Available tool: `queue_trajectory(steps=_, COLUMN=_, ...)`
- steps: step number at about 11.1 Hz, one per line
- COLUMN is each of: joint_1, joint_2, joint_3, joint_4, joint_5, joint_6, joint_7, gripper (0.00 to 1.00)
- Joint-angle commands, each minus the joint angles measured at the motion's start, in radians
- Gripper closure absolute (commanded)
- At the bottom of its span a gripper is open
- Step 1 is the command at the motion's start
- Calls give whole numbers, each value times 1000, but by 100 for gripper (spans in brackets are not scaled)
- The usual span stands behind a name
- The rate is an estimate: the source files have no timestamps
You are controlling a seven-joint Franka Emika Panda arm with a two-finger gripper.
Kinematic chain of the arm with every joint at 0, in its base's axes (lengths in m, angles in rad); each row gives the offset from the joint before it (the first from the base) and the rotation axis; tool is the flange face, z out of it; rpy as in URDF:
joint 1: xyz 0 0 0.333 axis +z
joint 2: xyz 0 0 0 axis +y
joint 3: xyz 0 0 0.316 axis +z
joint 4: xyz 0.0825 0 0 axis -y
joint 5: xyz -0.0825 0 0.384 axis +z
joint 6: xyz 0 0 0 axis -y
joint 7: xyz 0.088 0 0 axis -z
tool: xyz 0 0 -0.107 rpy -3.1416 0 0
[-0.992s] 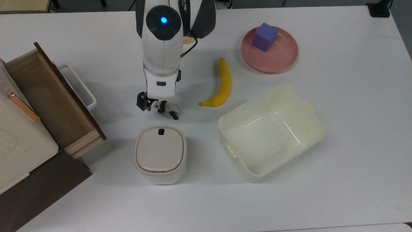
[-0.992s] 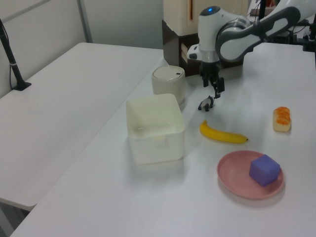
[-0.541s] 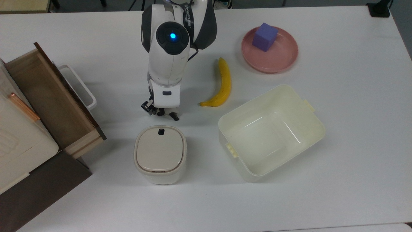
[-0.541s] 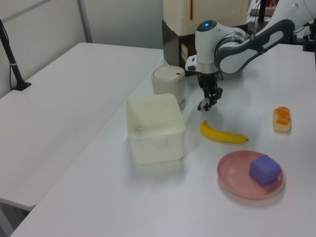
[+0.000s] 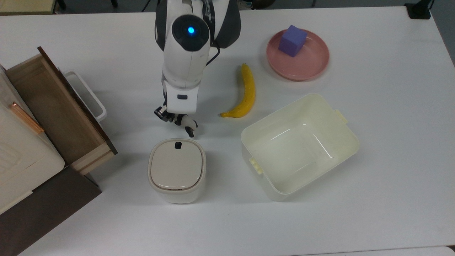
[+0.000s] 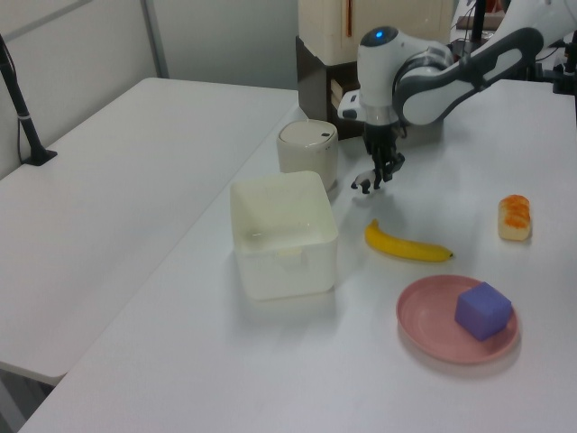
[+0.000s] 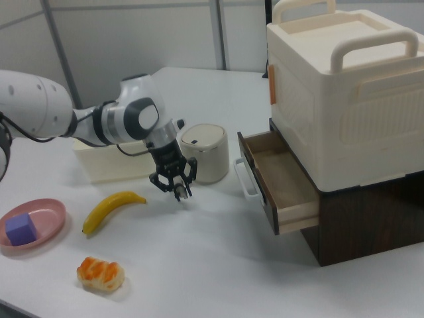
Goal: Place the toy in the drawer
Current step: 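Close the gripper on the panda toy and lift it, then carry the panda toy over the open wooden drawer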
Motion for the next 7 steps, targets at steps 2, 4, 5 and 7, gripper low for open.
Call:
queue_trajectory(steps=2, joint_1=-1, joint_2=-161, joint_3=0, joint_4=-14, joint_5=2, joint_6=-160, joint_7=112, gripper=76)
queue_trajectory(steps=4, joint_1=-32, joint_2=-219, joint_3=-7, joint_4=-5, joint_5=2, joint_6=-201, joint_7=115, gripper=76)
queue_trajectory(steps=5, joint_1=-55, joint_2=-235, joint_3=-14, joint_4=23, joint_5=4, joint_6=-212, joint_7=117, gripper=76)
queue_trajectory(steps=7, joint_1=-109, joint_2=-235, joint_3=-18, joint_4=96, joint_5=-1, joint_6=-252, joint_7=115, gripper=76)
